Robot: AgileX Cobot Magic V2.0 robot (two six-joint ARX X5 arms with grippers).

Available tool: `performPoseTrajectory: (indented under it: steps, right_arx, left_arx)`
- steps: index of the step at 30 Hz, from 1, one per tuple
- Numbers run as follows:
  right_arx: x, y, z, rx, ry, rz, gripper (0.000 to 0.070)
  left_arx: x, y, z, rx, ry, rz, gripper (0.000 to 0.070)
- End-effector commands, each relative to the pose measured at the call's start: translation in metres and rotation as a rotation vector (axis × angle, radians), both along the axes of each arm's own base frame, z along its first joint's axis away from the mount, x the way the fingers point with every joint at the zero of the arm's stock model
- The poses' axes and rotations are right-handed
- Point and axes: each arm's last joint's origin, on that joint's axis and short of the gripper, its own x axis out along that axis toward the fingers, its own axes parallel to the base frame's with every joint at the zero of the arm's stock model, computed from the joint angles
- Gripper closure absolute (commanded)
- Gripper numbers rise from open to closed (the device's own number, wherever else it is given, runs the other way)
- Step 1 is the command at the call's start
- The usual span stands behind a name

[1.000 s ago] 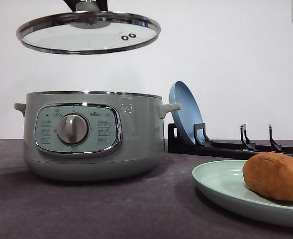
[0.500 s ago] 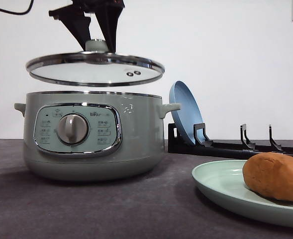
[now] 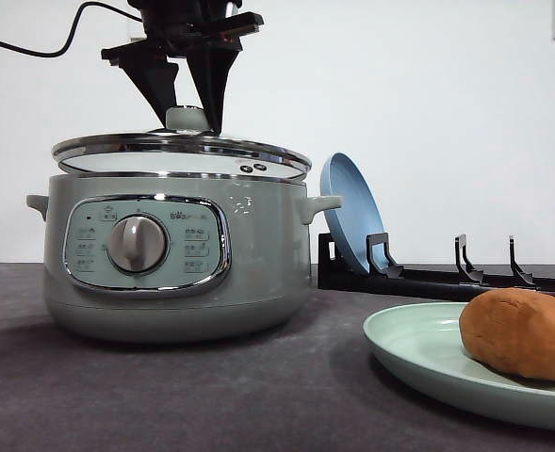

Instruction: Transfer potato from steamer to green plate

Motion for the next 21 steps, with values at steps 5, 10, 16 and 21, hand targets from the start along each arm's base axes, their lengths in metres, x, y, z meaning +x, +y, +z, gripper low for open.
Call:
performPoseTrajectory:
  steps: [5, 10, 16, 21]
  right_arx:
    - [-0.0012, -0.0002, 0.0046, 0.021, -0.011, 0.002, 0.0002]
    - [-0.0012, -0.0002, 0.0046, 0.024, -0.009, 0.0, 0.0002]
    - [-0.0012, -0.0002, 0.0046, 0.026, -0.008, -0.001, 0.0002]
    - [-0.0012, -0.0002, 0.0046, 0.026, -0.008, -0.001, 0.0002]
  left_arx:
    - [0.0023, 0.0001, 0.0066, -0.007, -0.038, 0.002, 0.07]
    - [0.0037, 0.0015, 0.0058, -0.007, -0.037, 0.007, 0.07]
    - [0.0047, 0.0013, 0.0045, -0.006, -0.034, 0.007, 0.07]
    - [0.0062, 0.0005, 0.0027, -0.007, -0.034, 0.007, 0.07]
